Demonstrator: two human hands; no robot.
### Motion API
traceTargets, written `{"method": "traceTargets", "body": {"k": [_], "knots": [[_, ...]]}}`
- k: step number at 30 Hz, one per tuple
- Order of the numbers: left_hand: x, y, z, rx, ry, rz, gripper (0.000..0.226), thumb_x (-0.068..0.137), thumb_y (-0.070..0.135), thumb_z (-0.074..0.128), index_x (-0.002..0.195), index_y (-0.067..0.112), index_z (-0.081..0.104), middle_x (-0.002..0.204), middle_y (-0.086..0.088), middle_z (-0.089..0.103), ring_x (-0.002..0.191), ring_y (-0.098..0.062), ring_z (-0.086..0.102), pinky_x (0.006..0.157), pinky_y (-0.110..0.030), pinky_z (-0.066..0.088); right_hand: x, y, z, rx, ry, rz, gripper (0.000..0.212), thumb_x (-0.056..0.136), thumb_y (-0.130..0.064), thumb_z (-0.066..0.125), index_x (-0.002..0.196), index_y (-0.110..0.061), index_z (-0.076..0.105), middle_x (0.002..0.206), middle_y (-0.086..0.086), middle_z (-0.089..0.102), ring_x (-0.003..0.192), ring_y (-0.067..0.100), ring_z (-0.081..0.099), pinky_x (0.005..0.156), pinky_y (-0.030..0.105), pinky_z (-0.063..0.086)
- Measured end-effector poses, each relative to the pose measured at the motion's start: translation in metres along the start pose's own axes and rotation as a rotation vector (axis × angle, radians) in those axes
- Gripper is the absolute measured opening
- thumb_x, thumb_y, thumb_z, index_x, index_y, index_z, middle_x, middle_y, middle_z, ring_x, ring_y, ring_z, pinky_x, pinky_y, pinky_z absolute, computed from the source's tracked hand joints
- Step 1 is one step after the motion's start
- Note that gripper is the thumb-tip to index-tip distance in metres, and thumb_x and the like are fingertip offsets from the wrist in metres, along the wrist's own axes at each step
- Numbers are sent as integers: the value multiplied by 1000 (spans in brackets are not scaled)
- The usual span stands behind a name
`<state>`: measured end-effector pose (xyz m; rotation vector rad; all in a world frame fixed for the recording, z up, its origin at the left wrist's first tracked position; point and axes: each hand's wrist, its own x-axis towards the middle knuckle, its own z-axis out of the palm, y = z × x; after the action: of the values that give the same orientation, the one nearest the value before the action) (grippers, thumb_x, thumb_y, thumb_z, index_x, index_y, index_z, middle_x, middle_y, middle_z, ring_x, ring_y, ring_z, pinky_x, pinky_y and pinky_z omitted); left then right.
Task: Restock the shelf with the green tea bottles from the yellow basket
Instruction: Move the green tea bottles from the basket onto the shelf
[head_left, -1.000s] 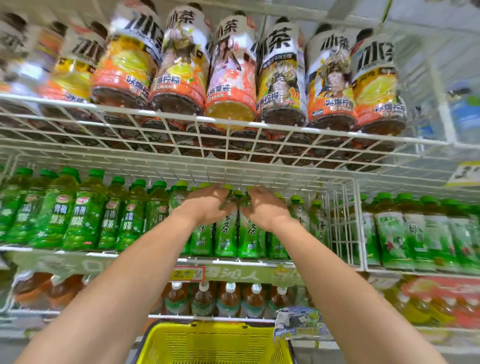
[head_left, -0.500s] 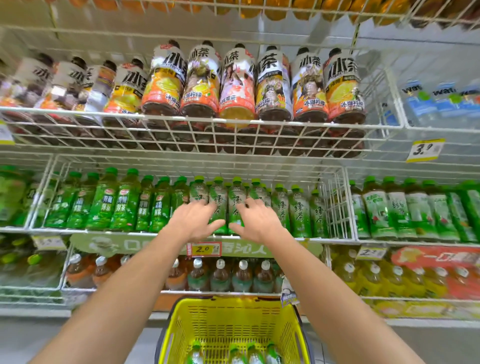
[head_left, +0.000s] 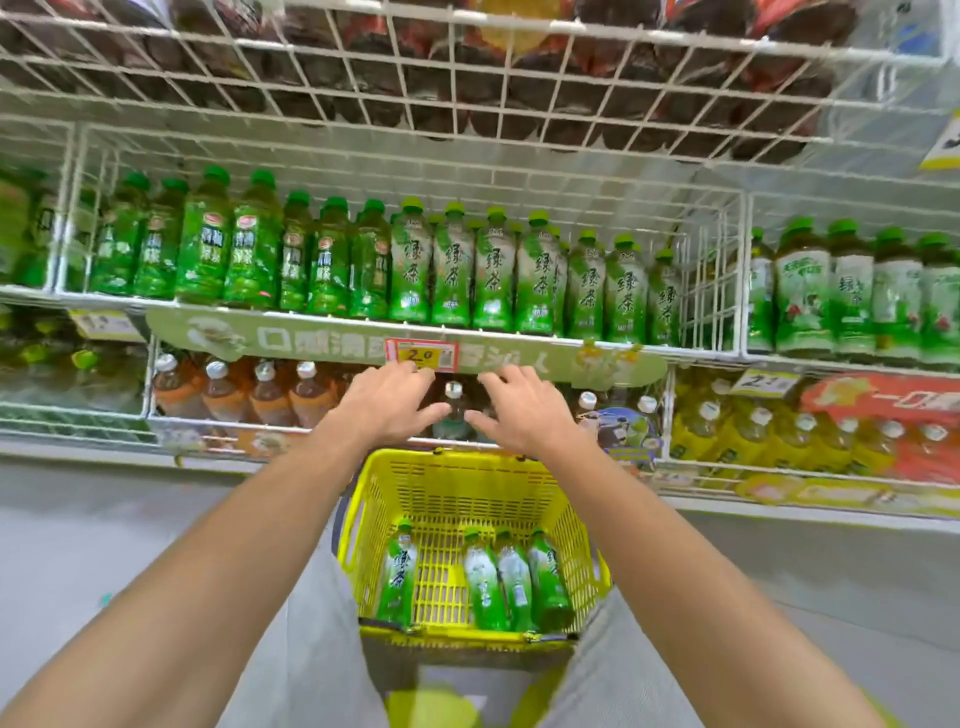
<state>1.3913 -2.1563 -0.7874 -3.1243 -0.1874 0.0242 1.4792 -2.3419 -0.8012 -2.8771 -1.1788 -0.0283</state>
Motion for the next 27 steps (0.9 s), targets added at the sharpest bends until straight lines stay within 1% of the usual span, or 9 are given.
{"method": "traceTargets", "body": {"k": [7, 9, 13, 15, 17, 18, 21, 24, 27], "knots": [[-1, 3, 92, -69, -252, -43, 60, 96, 64, 45, 128, 14, 56, 131, -16, 59, 124, -36, 55, 95, -46, 47, -13, 9, 93, 62, -190, 88, 63, 95, -62, 50, 139, -18, 51, 133, 13, 56, 125, 37, 52, 94, 49, 49], [0, 2, 125, -97, -306, -64, 61, 97, 62, 46, 132, 12, 55, 135, -18, 58, 126, -37, 54, 97, -45, 46, -17, 10, 125, 91, -238, 115, 63, 95, -62, 50, 139, -17, 51, 134, 14, 56, 127, 37, 51, 95, 48, 49], [-2, 0, 197, -152, -417, -120, 63, 97, 62, 46, 129, 9, 56, 135, -22, 58, 127, -38, 54, 100, -46, 46, -25, 11, 193, 148, -385, 179, 65, 95, -63, 51, 142, -17, 50, 139, 15, 54, 132, 37, 49, 98, 49, 48], [-5, -3, 229, -179, -471, -152, 61, 95, 64, 48, 126, 11, 58, 134, -21, 59, 125, -38, 55, 100, -50, 46, -30, 9, 225, 165, -447, 203, 64, 96, -61, 51, 141, -16, 51, 139, 16, 54, 131, 38, 50, 99, 49, 47], [-7, -6, 254, -183, -524, -188, 61, 93, 67, 48, 125, 15, 59, 135, -20, 59, 126, -39, 54, 105, -57, 39, -34, 6, 251, 175, -521, 219, 62, 97, -59, 49, 140, -15, 52, 138, 18, 54, 130, 38, 51, 99, 48, 47], [-9, -8, 264, -197, -546, -199, 60, 94, 66, 47, 125, 16, 60, 135, -20, 59, 127, -39, 54, 107, -58, 36, -34, 4, 262, 179, -554, 228, 61, 98, -59, 48, 139, -14, 52, 137, 18, 55, 129, 38, 52, 98, 47, 47], [-5, -14, 286, -261, -592, -217, 58, 97, 59, 48, 125, 10, 60, 129, -26, 60, 120, -44, 56, 98, -47, 47, -25, -1, 283, 189, -618, 256, 61, 96, -62, 49, 133, -15, 56, 133, 18, 58, 124, 37, 57, 96, 46, 49], [4, -20, 305, -305, -606, -233, 56, 97, 56, 51, 127, 10, 60, 126, -29, 61, 118, -45, 58, 93, -45, 48, -8, -4, 298, 186, -656, 262, 61, 97, -61, 50, 134, -13, 55, 132, 18, 59, 122, 38, 59, 96, 46, 50], [13, -26, 326, -342, -643, -257, 57, 95, 59, 53, 127, 12, 61, 120, -26, 65, 114, -43, 60, 92, -45, 50, 4, -6, 317, 174, -674, 284, 58, 99, -60, 48, 131, -12, 57, 127, 16, 61, 118, 36, 61, 92, 44, 51]]}}
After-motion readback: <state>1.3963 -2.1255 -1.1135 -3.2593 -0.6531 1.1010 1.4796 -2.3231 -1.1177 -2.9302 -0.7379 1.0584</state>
